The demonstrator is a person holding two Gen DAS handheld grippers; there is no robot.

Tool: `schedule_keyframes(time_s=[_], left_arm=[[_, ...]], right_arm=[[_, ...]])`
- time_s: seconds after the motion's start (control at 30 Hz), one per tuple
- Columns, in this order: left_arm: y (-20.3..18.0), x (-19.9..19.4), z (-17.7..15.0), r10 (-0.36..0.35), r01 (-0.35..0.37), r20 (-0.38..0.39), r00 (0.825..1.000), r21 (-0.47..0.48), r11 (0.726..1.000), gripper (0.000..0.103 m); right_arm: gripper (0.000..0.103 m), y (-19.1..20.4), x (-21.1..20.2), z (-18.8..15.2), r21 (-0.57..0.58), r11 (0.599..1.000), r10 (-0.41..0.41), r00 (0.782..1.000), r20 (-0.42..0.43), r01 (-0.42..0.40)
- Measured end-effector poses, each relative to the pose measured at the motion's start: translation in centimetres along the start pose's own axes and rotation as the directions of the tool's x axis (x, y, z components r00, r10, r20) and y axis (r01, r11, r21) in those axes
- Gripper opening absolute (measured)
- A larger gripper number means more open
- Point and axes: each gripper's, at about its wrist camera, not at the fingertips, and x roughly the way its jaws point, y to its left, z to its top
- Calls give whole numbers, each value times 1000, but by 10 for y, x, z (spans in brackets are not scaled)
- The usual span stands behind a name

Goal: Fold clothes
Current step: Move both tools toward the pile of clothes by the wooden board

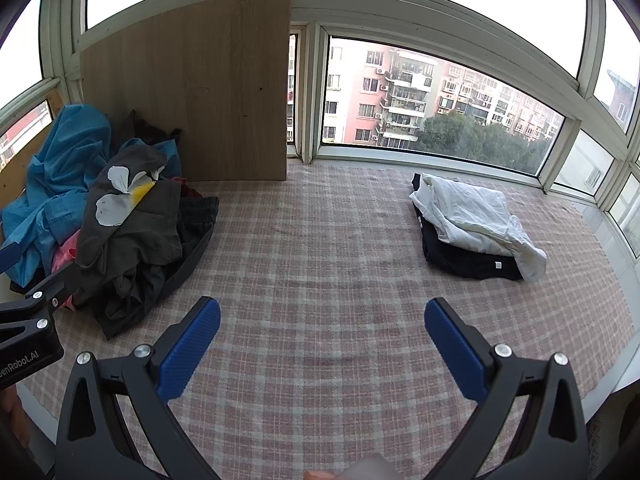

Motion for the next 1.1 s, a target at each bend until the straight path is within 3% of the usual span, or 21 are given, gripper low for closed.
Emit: schedule_keyframes(time_s=[0.57, 1.1], left_arm=[[12, -3, -3, 21, -21, 3, 1000, -32, 999, 102], [63, -7, -15, 125, -123, 4, 992, -140, 982, 102]], right_arm=[[103, 18, 4, -2, -21, 999, 25, 1000, -2, -25], [103, 60, 14, -1, -119, 977, 176, 984, -34, -179]])
